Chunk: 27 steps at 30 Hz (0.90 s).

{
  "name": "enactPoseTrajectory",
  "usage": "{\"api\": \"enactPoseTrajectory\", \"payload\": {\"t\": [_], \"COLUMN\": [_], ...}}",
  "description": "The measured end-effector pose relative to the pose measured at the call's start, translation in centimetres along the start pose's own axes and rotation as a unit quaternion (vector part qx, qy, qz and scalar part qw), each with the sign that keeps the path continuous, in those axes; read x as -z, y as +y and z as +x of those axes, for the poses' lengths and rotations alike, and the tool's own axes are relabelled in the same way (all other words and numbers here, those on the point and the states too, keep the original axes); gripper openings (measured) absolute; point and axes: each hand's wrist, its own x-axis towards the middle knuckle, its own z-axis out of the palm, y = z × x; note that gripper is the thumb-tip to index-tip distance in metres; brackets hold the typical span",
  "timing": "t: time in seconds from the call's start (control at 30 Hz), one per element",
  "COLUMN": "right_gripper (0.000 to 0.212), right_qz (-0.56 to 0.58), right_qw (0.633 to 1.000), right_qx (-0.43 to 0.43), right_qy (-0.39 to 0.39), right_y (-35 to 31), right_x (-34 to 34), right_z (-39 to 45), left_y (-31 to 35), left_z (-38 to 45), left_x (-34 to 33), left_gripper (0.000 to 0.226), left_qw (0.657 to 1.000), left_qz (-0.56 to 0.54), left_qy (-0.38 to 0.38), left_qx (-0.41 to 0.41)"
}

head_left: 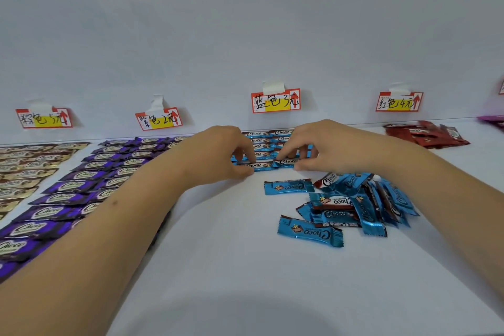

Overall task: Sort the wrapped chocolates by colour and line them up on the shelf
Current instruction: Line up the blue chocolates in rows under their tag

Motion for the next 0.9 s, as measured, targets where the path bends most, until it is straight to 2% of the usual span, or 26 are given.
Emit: {"api": "enactPoseTrajectory", "payload": {"t": [0.27,0.4,0.53,0.7,0.8,0.9], "right_gripper": [0.032,0.028,0.027,0.029,0.022,0.008], "right_qz": [-0.012,-0.009,-0.007,-0.022,0.009,0.034], "right_qw": [1.000,0.999,0.999,0.999,1.000,0.999], "right_qx": [-0.004,0.019,0.041,0.035,0.024,-0.022], "right_qy": [0.010,0.046,0.021,-0.013,0.016,0.024], "right_y": [0.1,-0.7,-1.7,-1.9,-1.6,-0.5], "right_x": [0.0,0.0,-0.6,-0.9,0.1,2.1], "right_z": [0.1,0.3,0.4,0.7,0.1,-1.1], "left_y": [-0.5,-1.6,-1.7,-1.6,-0.9,1.6], "left_z": [-0.1,-0.6,-0.7,-0.6,-0.6,-0.8], "left_x": [0.4,1.4,1.0,1.1,1.5,1.2], "left_gripper": [0.029,0.024,0.015,0.011,0.017,0.021], "left_qw": [1.000,0.999,0.998,0.998,0.999,0.997], "left_qz": [-0.005,0.001,-0.007,-0.009,-0.013,-0.083], "left_qy": [0.010,0.006,-0.027,-0.030,-0.011,0.010], "left_qx": [0.014,0.042,0.054,0.054,0.041,-0.005]}}
